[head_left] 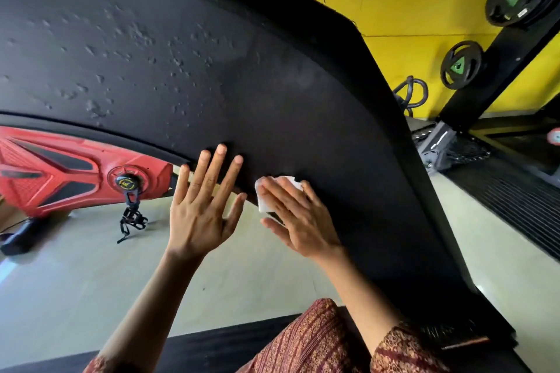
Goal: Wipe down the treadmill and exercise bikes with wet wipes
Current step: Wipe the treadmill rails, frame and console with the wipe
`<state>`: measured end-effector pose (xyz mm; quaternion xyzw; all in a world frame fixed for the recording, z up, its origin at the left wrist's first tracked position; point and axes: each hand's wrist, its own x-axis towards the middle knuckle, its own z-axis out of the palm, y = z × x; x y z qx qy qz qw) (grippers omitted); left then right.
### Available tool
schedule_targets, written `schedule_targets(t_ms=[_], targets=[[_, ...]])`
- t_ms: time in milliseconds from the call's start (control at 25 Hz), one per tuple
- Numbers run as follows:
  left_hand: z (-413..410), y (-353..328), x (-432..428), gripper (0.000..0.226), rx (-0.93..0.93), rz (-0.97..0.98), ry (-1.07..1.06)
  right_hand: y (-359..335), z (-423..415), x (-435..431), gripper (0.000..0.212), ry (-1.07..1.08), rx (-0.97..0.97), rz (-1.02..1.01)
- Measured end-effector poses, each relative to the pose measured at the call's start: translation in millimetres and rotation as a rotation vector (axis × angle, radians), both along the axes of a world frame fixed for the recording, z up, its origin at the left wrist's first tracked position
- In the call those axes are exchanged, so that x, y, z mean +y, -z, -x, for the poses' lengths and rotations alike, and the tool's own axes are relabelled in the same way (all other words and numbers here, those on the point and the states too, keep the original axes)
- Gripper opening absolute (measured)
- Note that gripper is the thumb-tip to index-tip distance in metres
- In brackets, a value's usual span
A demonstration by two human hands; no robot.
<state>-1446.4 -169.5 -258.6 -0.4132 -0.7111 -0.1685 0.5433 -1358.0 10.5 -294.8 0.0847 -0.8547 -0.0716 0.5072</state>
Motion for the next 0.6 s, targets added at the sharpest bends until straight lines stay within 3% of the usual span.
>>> schedule_targets(t_ms=[160, 280, 400, 480, 600], targets=[[4, -4, -7, 0.061, -0.045, -0.060, -0.025, -10, 1, 8, 0.047, 0.149, 0.110, 0.252], [8, -3, -10, 0.060, -0.039, -0.054, -0.021, 11, 1, -12, 0.045, -0.012, 0.010, 0.022], [8, -6, -10, 0.063, -0.048, -0.069, -0.034, -47, 13, -7, 0.043, -0.050, 0.044, -0.177], [6, -6, -10, 0.060, -0.066, -0.094, -0.046, -67, 12, 4, 0.045, 0.021, 0.140, -0.070], [8, -9, -14, 0.061, -0.061, -0.101, -0.062, -33, 3, 3, 0.043, 0.055, 0.162, 0.086]])
